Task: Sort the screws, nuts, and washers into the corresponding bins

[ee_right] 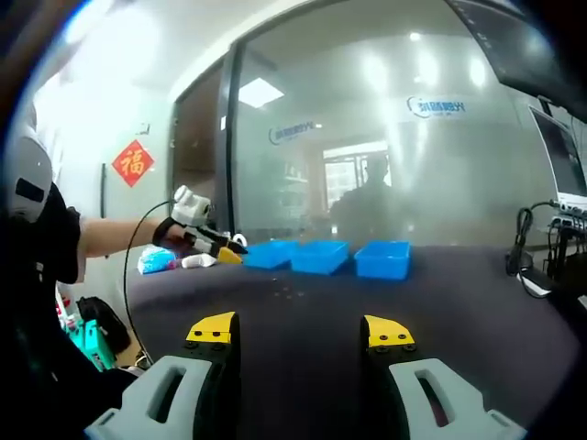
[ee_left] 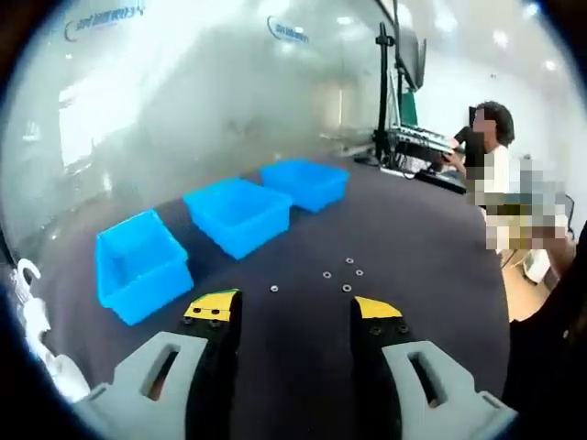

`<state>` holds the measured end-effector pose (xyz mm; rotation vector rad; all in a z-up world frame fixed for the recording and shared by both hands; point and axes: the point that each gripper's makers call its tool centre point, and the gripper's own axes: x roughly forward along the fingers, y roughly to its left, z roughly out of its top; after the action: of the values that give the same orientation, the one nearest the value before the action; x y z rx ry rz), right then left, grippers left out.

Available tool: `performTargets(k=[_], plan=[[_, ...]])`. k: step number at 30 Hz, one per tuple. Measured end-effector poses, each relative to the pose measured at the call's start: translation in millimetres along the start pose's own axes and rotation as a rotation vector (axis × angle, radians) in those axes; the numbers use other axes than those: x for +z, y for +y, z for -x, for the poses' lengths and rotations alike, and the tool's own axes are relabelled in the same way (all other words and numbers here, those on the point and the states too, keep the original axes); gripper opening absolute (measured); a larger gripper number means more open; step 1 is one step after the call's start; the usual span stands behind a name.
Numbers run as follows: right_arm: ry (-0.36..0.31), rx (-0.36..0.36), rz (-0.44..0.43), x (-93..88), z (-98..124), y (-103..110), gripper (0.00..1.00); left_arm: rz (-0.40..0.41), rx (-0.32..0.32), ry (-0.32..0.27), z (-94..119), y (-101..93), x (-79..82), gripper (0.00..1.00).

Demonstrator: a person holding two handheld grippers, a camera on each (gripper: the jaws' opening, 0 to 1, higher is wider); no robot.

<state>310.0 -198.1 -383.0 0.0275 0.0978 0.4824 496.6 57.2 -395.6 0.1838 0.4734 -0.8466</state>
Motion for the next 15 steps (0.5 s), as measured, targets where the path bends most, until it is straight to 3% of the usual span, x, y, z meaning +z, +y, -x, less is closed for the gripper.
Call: performTargets(k=[5,8,11,15], plan=[[-0.003,-0.002,-0.006,0.1,1,-1,0.48,0.020,-0.018,0.063,-16,9.3,0.6,0.46],[-0.005,-0.004,-0.008,0.1,1,-2,0.48,0.066,-0.059,0.116,-22,7.9,-3.6,0.46],[-0.006,-0.006,-0.012,-1.0,2,-2,0.48,0.004,-0.058,0.196,-27,11.2,-12.1,0.46],[-0.004,-0.010,-0.021,-4.4,2,-5,0.48,-0.015,-0.067,0.259,-34,9.3,-19.0,0.45]])
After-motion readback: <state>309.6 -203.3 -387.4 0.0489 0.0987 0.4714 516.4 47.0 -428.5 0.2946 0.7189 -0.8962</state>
